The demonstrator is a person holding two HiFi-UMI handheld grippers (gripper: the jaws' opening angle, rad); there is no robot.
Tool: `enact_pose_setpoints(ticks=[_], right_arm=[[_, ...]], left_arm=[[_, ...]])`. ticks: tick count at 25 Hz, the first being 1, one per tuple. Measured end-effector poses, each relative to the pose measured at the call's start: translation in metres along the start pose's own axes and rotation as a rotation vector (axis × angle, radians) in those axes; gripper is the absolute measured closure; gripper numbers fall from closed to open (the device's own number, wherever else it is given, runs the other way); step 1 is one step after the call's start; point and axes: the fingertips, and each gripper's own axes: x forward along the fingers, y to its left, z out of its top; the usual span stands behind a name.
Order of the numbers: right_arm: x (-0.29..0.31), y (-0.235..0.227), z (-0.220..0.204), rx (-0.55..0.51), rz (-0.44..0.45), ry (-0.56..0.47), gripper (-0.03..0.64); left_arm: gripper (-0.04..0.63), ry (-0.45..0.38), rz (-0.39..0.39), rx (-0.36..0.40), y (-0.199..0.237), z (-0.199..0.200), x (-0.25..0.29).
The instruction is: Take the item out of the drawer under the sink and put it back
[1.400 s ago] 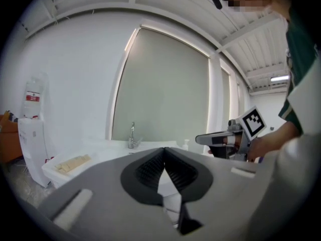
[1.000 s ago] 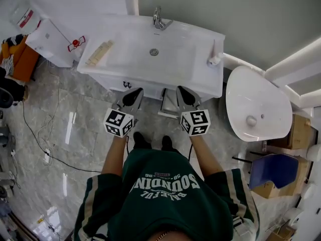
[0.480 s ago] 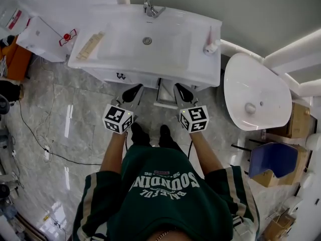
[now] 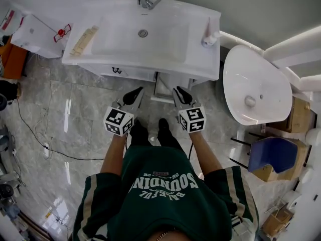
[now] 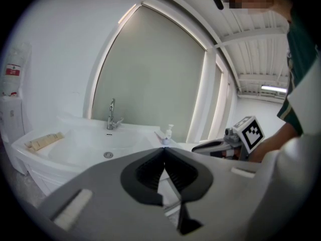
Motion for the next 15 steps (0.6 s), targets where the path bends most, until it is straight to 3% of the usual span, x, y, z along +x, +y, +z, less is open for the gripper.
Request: enact_pose_setpoints(ticks=[15], right_arm=[[0.097, -0.017, -0.136, -0.164, 0.112, 0.377, 0.508]], left_arm=[[0.545, 0.041, 0.067, -0.055, 0.016, -0.045, -0.006]])
